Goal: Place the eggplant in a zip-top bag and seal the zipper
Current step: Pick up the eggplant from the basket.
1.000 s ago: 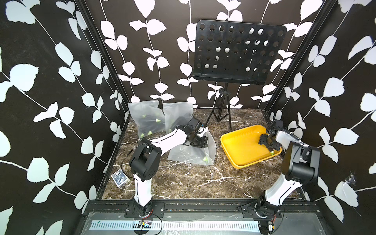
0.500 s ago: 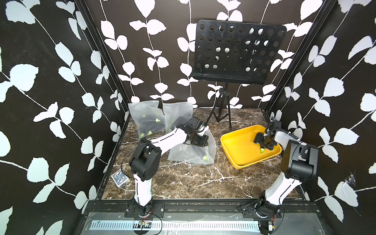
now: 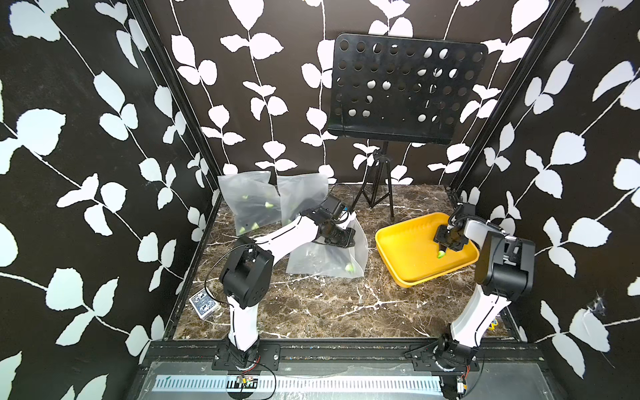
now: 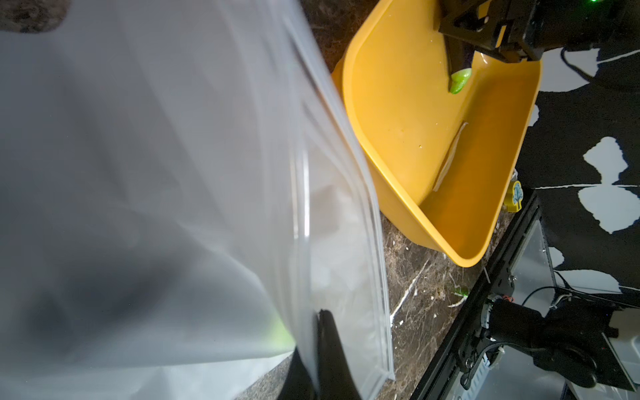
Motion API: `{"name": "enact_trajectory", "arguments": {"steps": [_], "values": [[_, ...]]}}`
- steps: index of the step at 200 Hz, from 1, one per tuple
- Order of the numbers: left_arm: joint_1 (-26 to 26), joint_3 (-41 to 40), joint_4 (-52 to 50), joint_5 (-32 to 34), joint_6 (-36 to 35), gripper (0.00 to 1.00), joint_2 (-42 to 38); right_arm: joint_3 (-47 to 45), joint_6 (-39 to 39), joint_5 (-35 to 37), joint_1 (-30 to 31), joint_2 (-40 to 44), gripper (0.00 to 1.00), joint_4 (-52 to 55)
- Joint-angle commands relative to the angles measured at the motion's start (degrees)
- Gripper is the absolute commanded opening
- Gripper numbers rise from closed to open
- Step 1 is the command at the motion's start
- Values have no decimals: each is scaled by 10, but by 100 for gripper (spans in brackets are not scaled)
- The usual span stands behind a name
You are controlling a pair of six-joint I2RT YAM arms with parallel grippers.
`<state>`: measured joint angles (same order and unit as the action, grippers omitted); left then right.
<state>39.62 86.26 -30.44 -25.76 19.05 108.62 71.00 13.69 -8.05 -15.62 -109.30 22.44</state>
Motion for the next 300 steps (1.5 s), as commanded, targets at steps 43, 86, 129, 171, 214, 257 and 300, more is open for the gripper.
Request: {"name": "enact_trajectory", "arguments": {"steps": [43, 86, 129, 171, 214, 257, 300], "values": [[1, 24, -18, 0, -4, 0, -10, 5, 4, 6, 7, -14, 34, -10], [2, 24, -25, 0, -9, 0, -12, -21, 9, 6, 7, 35, 29, -12], [1, 24, -24, -4, -13, 0, -7, -69, 25, -2, 29, 132, 24, -1], [1, 38, -32, -16, -19, 0, 7, -137, 41, 1, 86, 254, 24, -1], [2, 60, -50, -19, -27, 0, 20, -214, 100, -55, 193, 368, 24, -107], [2, 64, -58, -15, -27, 0, 23, -232, 168, -72, 326, 383, 24, -236], [-1, 58, -46, -41, -9, 0, 13, -258, 170, -32, 432, 356, 25, -387]]}}
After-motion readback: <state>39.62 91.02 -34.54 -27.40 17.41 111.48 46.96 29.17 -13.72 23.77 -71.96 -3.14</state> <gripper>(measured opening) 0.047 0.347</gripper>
